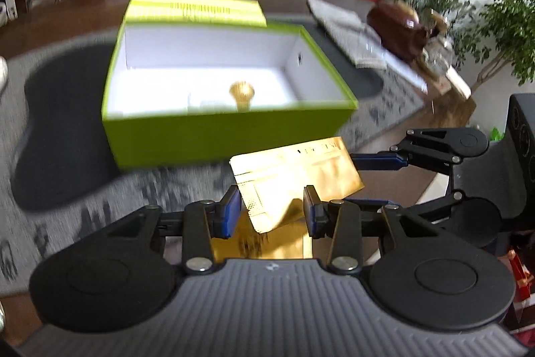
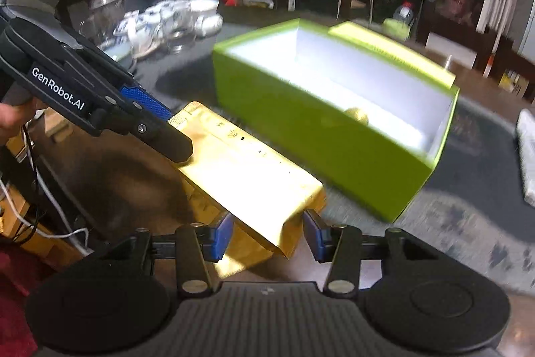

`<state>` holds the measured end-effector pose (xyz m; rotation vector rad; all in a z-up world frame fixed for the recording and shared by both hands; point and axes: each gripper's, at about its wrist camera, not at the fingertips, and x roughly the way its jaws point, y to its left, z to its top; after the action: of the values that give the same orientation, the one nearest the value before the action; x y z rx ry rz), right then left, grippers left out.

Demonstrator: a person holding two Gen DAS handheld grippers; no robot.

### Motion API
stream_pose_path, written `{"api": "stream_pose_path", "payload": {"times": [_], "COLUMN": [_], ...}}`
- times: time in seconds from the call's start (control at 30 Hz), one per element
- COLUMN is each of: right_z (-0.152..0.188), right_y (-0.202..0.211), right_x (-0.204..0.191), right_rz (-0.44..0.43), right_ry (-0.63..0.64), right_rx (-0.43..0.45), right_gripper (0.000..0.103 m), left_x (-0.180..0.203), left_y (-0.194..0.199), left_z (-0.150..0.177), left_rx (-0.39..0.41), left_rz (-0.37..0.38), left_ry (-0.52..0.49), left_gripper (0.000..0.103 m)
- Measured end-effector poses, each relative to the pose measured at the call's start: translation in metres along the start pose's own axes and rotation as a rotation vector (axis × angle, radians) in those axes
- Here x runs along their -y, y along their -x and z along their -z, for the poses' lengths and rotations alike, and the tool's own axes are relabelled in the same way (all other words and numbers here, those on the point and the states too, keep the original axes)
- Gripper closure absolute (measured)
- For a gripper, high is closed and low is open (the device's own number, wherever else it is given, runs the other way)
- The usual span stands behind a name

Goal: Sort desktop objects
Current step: 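Lower the gold foil bag into the green box and open the left gripper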

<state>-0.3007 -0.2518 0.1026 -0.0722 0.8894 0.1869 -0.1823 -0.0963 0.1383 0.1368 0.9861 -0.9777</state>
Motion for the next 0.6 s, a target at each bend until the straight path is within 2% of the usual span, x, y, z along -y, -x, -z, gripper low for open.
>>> {"api": "stream_pose_path", "payload": {"times": [0.17,0.27,0.43,0.6], "right_z": [-0.030,-0.049,-0.081,-0.090], "right_y": [0.004,-0.001,-0.023,-0.052], "right_x": [0.015,0.027,0.057,0.083], "right_rz": [0.045,0.071,0.109,0.092], "right_ry": [0.028,0.051,0.070,0.039], "right_rx": [0.055,0.067,0.050,-0.007], "right_gripper": [0.056,0.056,0.056,0.056], "left_x": [-0.001,-0.007,-0.018,-0.033], "left_y": [0.000,-0.012,-0.043,-0.078], "left_z": [-0.043,-0.068,-0.092,-0.096], "left_rx": [0.093,0.114,0.088,0.023], "left_rz": [-0.015,-0.021,-0.019,-0.021], "left_ry": [-0.022,-0.015,-0.005,0.026], "left_gripper": [0.062,0.062,0.062,0.062]}}
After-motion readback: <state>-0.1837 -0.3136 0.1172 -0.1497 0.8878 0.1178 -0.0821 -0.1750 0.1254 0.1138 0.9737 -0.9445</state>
